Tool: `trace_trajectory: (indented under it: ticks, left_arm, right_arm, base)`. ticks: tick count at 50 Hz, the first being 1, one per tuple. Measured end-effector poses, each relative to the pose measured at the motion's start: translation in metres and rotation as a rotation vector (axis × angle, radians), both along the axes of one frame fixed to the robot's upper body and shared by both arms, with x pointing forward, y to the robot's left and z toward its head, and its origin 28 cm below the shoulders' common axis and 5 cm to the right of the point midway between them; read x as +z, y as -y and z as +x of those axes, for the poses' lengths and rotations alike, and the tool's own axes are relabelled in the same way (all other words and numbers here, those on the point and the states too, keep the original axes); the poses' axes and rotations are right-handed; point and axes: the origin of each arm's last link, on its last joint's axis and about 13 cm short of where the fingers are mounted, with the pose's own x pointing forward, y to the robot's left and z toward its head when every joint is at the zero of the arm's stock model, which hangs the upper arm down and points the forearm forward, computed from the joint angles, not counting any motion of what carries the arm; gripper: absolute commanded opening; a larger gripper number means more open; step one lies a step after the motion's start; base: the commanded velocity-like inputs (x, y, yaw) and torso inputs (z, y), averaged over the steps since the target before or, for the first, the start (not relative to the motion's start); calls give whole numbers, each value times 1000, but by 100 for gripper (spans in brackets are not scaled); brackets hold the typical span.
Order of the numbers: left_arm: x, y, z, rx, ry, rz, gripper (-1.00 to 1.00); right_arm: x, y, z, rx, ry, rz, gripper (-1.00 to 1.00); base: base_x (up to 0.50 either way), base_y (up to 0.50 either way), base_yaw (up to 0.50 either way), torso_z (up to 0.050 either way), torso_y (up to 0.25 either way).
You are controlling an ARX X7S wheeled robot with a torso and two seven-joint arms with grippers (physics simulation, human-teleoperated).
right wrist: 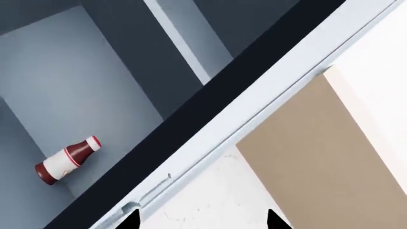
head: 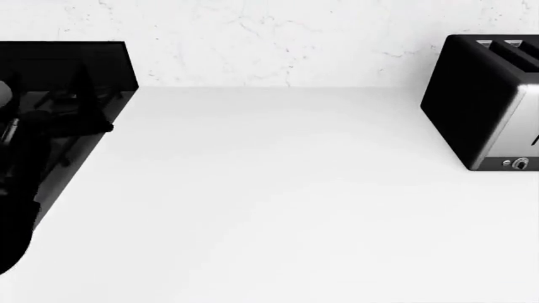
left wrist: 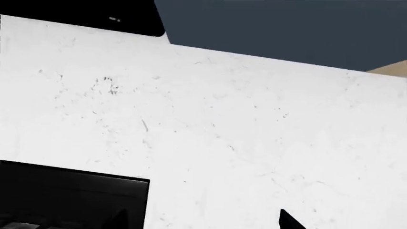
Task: Pick and place the shaker into the drawer. Then close the cabinet.
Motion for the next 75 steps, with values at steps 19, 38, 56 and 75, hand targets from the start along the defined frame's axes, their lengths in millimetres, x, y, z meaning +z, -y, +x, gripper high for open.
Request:
trace_trajectory:
  ticks: [19,38,56,75]
  left_arm:
    - [-40,5,-27,-33,-129,-22,100]
    - [-53,5,-40,-49,-180,-51,100]
    - [-59,6,-45,-58,-197,-63,100]
    - [-38,21,-57,-158,-141,-40,100]
  right_arm:
    - [6,-26,18,9,20,-116,100]
    - [-4,-55,73,42,74,-210,100]
    - [-16,-60,90,125,42,-123,100]
    - [-37,2,-3,129,-81,77,100]
  base:
    - [3,5,11,2,1]
    - [3,7,8,0,0]
    - [3,4,4,0,0]
    - [0,0,0,0,0]
